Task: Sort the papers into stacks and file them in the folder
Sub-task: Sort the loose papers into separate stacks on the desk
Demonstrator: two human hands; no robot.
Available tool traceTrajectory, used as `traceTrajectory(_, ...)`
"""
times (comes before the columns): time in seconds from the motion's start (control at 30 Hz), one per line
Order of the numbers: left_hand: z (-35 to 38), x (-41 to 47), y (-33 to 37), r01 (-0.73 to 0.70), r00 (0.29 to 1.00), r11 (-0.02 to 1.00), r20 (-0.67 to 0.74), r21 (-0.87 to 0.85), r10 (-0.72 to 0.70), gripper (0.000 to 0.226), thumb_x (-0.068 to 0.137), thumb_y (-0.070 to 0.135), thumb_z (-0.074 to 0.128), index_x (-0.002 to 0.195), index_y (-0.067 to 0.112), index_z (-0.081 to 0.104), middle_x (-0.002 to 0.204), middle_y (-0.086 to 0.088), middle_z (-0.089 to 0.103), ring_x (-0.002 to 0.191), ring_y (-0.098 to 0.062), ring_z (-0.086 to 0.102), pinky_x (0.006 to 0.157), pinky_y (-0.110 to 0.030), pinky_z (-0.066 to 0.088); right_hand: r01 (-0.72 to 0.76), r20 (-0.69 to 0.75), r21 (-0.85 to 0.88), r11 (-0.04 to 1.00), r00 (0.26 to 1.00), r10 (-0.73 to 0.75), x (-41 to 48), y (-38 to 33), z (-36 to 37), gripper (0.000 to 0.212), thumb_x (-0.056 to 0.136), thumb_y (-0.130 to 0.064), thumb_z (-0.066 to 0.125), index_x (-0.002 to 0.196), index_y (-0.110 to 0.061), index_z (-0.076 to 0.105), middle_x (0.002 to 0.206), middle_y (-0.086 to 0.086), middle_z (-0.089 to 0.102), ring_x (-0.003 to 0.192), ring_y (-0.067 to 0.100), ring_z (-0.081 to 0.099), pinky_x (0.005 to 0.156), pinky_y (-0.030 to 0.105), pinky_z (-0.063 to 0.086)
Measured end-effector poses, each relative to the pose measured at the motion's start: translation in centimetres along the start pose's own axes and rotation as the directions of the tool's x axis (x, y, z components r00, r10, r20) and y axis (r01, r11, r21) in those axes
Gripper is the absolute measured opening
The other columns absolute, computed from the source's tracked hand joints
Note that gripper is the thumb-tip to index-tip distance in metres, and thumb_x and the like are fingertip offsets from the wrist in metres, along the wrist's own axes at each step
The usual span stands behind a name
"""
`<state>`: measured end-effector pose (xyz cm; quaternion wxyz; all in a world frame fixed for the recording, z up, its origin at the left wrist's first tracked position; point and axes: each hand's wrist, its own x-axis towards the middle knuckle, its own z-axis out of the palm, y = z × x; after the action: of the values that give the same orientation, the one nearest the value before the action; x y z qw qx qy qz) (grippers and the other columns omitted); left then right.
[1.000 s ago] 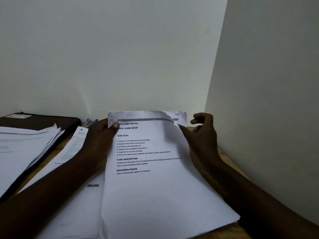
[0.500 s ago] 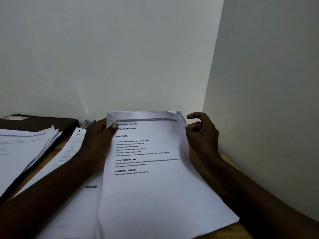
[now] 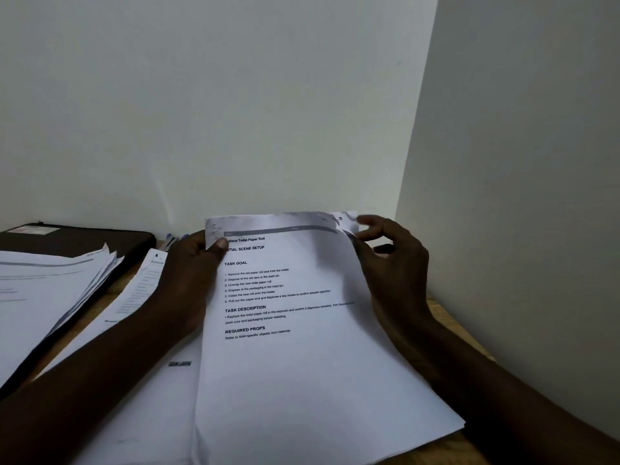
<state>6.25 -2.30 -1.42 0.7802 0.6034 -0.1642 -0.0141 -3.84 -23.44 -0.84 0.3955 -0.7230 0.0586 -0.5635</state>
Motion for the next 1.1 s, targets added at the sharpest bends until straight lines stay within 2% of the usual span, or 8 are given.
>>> traceTrajectory(0.1,-0.2,0.0,0.0,-0.002,1.000,1.000,0.001,0.007,0.002,0.021,0.102,0.009,0.047,0.115,0.002,0.062,0.100,-0.017,0.070,0.082,-0.027,0.068,0.076,-0.038,0.058,-0.087,0.181,0.119,0.989,0.981,0.065,-0.6,-1.2,0.3,0.051,0.094,-0.039,0.060,0.049,-0.019,0.046,0.049,-0.009,0.052,0.050,0.011,0.047,0.054,0.027,0.038)
traceTrajectory(0.2,-0.1,0.0,0.1,-0.013,1.000,1.000,0.009,0.011,0.013,0.017,0.102,0.007,0.047,0.103,0.007,0.064,0.096,-0.014,0.070,0.074,-0.021,0.070,0.067,-0.033,0.060,-0.358,0.303,0.275,0.892,0.913,0.273,-0.9,-1.4,0.5,0.050,0.099,-0.039,0.051,0.058,-0.011,0.058,0.047,0.012,0.057,0.048,0.026,0.056,0.052,0.034,0.044)
traceTrajectory(0.3,0.0,-0.1,0.2,-0.013,1.000,1.000,0.022,0.009,0.013,0.018,0.102,0.007,0.046,0.107,0.006,0.064,0.102,-0.019,0.069,0.086,-0.031,0.067,0.082,-0.042,0.056,-0.264,0.157,0.059,0.963,0.955,0.252,-0.6,-0.2,0.4,0.019,0.086,-0.024,0.072,0.088,-0.015,0.056,0.067,0.005,0.062,0.056,0.014,0.056,0.057,0.029,0.044)
traceTrajectory(0.43,0.2,-0.2,0.2,-0.005,1.000,1.000,0.014,0.010,0.005,0.026,0.102,0.007,0.047,0.122,-0.002,0.060,0.116,-0.027,0.066,0.104,-0.041,0.064,0.097,-0.054,0.050,-0.284,0.133,-0.076,0.956,0.947,0.292,-0.3,0.6,0.3,0.055,0.072,-0.023,0.083,0.112,-0.026,0.045,0.102,-0.007,0.057,0.085,0.007,0.056,0.073,0.023,0.046)
traceTrajectory(0.6,0.1,-0.2,0.2,-0.001,1.000,1.000,0.017,0.008,0.001,0.027,0.102,0.008,0.047,0.124,-0.002,0.059,0.115,-0.025,0.067,0.102,-0.039,0.065,0.090,-0.050,0.054,-0.274,0.054,-0.009,0.962,0.960,0.274,-0.1,0.6,0.2,0.034,0.075,-0.009,0.078,0.098,-0.018,0.056,0.066,-0.007,0.059,0.055,0.000,0.050,0.061,0.025,0.042)
traceTrajectory(0.7,0.2,-0.3,0.2,-0.001,1.000,1.000,0.021,0.002,0.001,0.024,0.102,0.008,0.047,0.121,0.001,0.060,0.106,-0.019,0.069,0.089,-0.031,0.066,0.081,-0.041,0.056,-0.248,0.048,-0.007,0.969,0.967,0.248,0.0,0.5,0.1,0.026,0.077,-0.011,0.078,0.092,-0.017,0.058,0.061,-0.006,0.060,0.052,0.001,0.050,0.060,0.025,0.041)
traceTrajectory(0.93,0.1,-0.4,0.2,-0.017,1.000,1.000,0.010,0.010,0.017,0.021,0.102,0.007,0.047,0.114,0.003,0.063,0.098,-0.016,0.070,0.080,-0.026,0.068,0.073,-0.037,0.058,-0.191,0.041,0.008,0.982,0.981,0.191,-0.2,-0.2,0.2,0.015,0.083,-0.030,0.077,0.085,-0.020,0.065,0.055,-0.003,0.064,0.047,0.004,0.050,0.051,0.022,0.036)
traceTrajectory(1.1,0.0,-0.4,0.1,-0.017,1.000,1.000,0.023,0.005,0.017,0.024,0.102,0.007,0.047,0.120,0.000,0.061,0.104,-0.018,0.070,0.084,-0.028,0.067,0.069,-0.034,0.060,-0.170,0.064,-0.015,0.985,0.983,0.171,-0.4,-0.1,0.2,0.014,0.085,-0.015,0.072,0.095,-0.018,0.063,0.050,-0.008,0.058,0.044,0.005,0.046,0.049,0.019,0.032)
